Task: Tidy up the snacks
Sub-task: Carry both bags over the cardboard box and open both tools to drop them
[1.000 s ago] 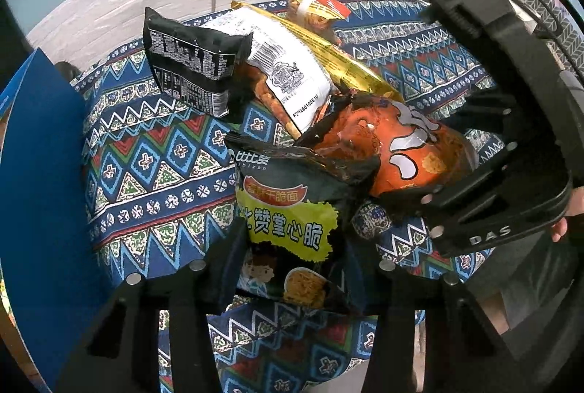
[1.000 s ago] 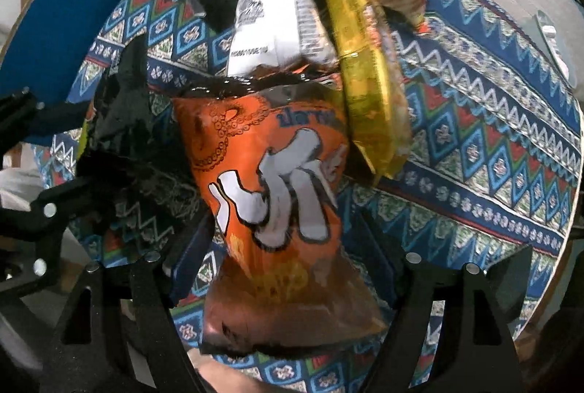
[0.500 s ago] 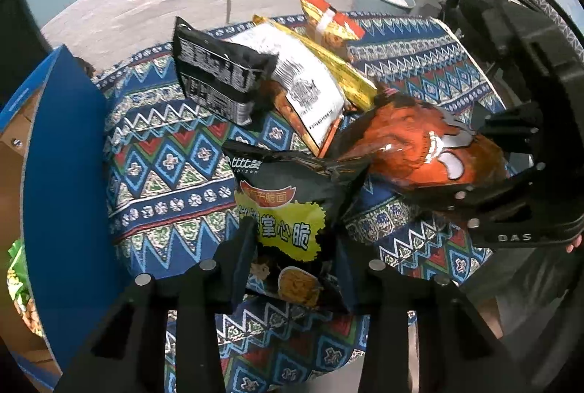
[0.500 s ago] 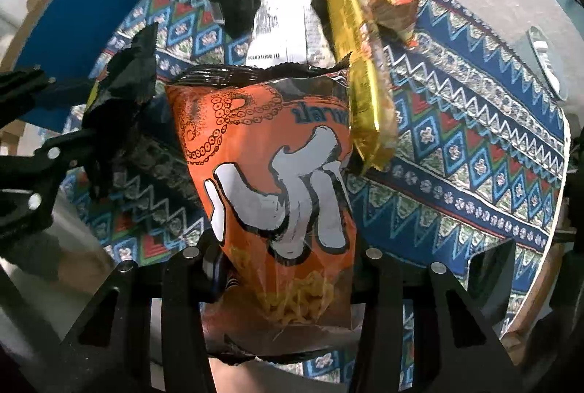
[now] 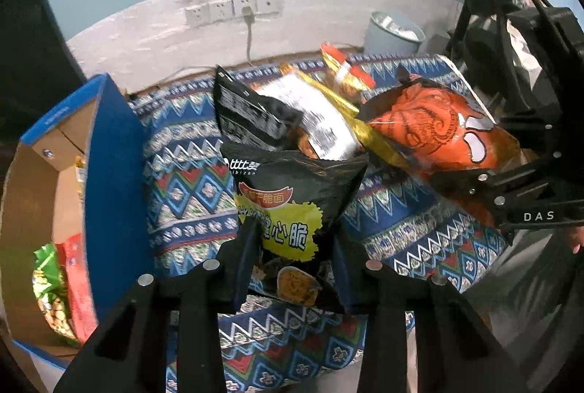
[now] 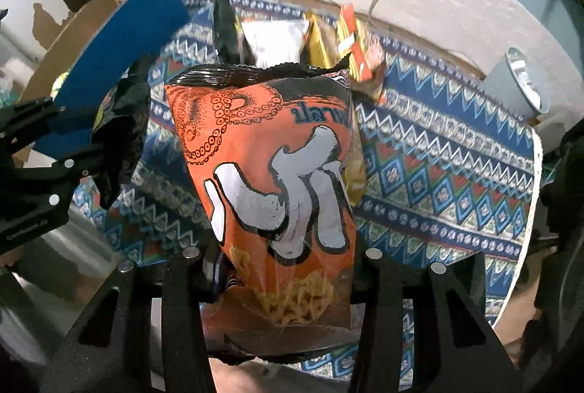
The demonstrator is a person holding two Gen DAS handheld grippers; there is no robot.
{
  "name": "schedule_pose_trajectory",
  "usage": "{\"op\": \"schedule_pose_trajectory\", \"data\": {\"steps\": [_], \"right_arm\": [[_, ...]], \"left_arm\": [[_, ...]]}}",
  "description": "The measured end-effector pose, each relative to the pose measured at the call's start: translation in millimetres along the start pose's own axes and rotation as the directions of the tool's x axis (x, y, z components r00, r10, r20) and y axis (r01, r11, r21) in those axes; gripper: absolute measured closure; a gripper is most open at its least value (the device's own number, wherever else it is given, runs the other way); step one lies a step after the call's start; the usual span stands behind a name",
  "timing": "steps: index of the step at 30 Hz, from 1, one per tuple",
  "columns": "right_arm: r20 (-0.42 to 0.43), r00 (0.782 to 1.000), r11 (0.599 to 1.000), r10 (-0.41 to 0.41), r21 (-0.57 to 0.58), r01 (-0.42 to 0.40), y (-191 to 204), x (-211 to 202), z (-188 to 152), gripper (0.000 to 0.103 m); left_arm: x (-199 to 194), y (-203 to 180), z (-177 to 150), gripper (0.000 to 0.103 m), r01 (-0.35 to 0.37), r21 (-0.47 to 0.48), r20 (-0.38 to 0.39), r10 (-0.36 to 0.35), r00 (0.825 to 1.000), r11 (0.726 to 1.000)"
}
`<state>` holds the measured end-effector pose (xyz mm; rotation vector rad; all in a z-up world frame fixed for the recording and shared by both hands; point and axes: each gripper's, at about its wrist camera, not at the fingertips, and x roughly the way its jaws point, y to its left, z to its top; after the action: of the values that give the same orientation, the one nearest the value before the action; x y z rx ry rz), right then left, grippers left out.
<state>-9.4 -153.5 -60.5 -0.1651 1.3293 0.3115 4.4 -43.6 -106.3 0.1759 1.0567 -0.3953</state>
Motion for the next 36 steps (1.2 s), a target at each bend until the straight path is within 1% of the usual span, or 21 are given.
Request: {"op": "schedule_pose_trajectory", "data": {"steps": [5,11,14,26,29,36], "right_arm": [[0.040,0.999,1.000,0.016,0.009,-0.017,7.3,-14.0,11.4,0.058],[0.080,0.996,0.999,0.039,0.007,-0.039,10.1,-19.3,22.2,0.058],[0.096,0.994,0.999,0.043,0.002,-0.043,14.0,-24.8,26.7,0.058],[0.148,0.987,0.998,0.066,-0.021,-0.064,27.0,-39.8,41.8,0.058],[0.156,0.985,0.997,0.075,-0.026,-0.072,30.5,-41.0,45.8,0.058],[0.165,0.982,0.995,0.093,-0.043,-0.087,41.6,-42.0,56.2,0.058]], "left_arm": [[-17.6,4.4,5.8,0.065,-0.046,0.002,0.052,0.046,0.998,0.999],[-40.5,11.9,12.7,0.065,-0.109,0.004,0.114,0.107,0.988,0.994],[-48.9,15.4,15.7,0.066,-0.125,0.003,0.138,0.124,0.983,0.992],[-72.5,24.9,18.9,0.066,-0.175,-0.004,0.190,0.173,0.966,0.985],[-76.3,28.6,18.4,0.066,-0.176,-0.011,0.192,0.174,0.966,0.984],[-83.3,38.6,15.6,0.066,-0.207,-0.024,0.207,0.207,0.956,0.978]]}}
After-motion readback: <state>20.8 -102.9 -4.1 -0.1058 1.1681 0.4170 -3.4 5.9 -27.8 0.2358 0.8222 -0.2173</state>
